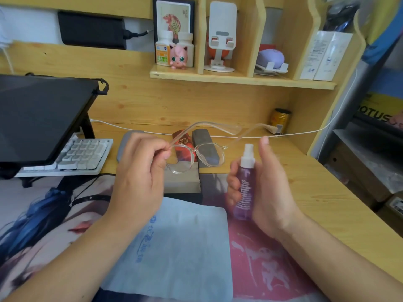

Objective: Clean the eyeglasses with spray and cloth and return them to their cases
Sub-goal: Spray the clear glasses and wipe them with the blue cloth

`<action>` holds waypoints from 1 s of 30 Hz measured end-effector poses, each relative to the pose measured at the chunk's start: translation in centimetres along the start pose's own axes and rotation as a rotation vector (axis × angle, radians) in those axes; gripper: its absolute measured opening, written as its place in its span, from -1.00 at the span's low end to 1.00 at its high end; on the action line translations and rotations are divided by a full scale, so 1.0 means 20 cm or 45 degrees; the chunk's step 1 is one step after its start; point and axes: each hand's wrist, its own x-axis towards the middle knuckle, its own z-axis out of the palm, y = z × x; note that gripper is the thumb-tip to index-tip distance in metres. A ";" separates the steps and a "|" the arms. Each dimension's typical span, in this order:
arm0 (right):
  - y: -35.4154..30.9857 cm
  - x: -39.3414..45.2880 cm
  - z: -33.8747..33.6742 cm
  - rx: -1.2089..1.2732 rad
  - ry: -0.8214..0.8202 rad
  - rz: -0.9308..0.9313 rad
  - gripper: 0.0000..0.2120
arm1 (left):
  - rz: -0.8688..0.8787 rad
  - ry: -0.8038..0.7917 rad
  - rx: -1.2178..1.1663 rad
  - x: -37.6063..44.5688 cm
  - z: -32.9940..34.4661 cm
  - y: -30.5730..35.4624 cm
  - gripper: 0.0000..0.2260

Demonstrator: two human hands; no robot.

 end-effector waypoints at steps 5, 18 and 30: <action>0.00 0.00 0.00 -0.183 0.220 0.063 -0.34 | 0.074 -0.003 0.032 0.00 0.00 0.02 -0.91; -0.03 0.02 0.04 -0.203 -0.039 0.348 -0.39 | 0.069 0.014 -0.021 0.00 0.01 0.04 -0.89; -0.07 -0.01 0.02 -0.142 -0.086 0.333 -0.34 | 0.017 0.035 -0.043 0.00 0.01 0.04 -0.92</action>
